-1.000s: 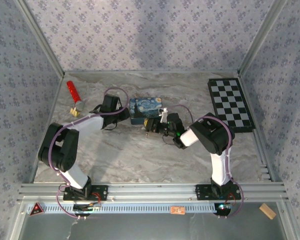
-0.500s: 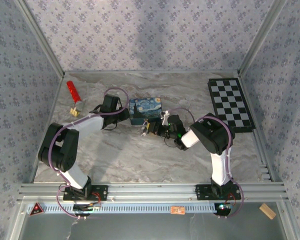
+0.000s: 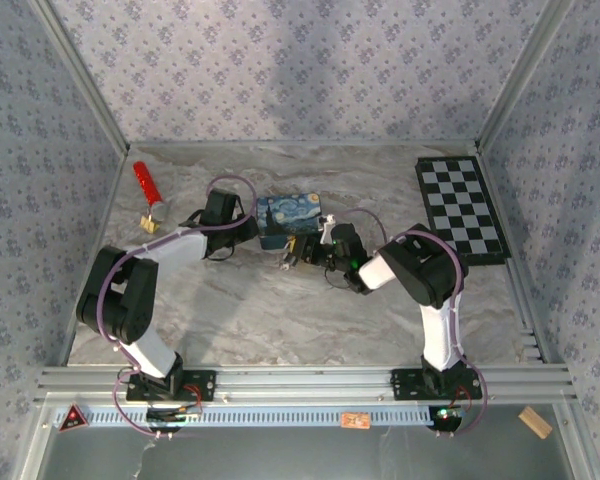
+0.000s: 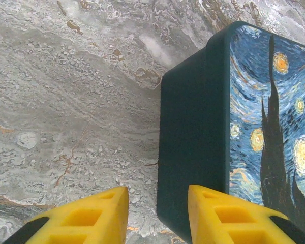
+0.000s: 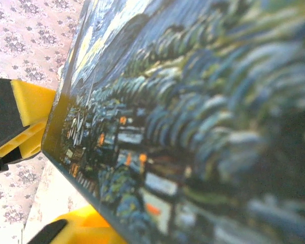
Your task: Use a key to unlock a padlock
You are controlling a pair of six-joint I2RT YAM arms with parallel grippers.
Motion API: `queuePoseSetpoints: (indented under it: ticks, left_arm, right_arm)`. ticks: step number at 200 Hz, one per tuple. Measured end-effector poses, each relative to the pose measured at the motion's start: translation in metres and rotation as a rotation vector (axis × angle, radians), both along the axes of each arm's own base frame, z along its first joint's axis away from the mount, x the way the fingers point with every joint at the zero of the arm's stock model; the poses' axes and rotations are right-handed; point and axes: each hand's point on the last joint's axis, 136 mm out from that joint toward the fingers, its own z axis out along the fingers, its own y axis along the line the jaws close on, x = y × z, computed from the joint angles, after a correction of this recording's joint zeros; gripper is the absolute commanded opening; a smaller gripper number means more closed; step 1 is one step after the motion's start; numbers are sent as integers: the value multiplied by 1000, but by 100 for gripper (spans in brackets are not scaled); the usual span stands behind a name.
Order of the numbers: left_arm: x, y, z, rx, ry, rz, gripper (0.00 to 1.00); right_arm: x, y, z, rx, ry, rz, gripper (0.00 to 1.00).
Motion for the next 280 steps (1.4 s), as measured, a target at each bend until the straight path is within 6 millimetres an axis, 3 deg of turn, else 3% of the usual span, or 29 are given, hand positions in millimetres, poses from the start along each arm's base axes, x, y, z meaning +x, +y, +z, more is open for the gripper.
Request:
queuePoseSetpoints:
  ticks: [135,183,238,280]
  left_arm:
    - [-9,1,-1,-23,1,22,34]
    - [-12,-2,-1,-28,3,19,34]
    - [-16,-5,-3,-27,10,10,33]
    - [-28,-4,-17,-20,49,11,33]
  right_arm:
    - [6,5,-3,15,-95,4,29]
    - [6,7,-5,-17,-111,-10,10]
    - [2,1,-3,33,-86,-26,4]
    - [-2,-7,2,128,-27,-70,0]
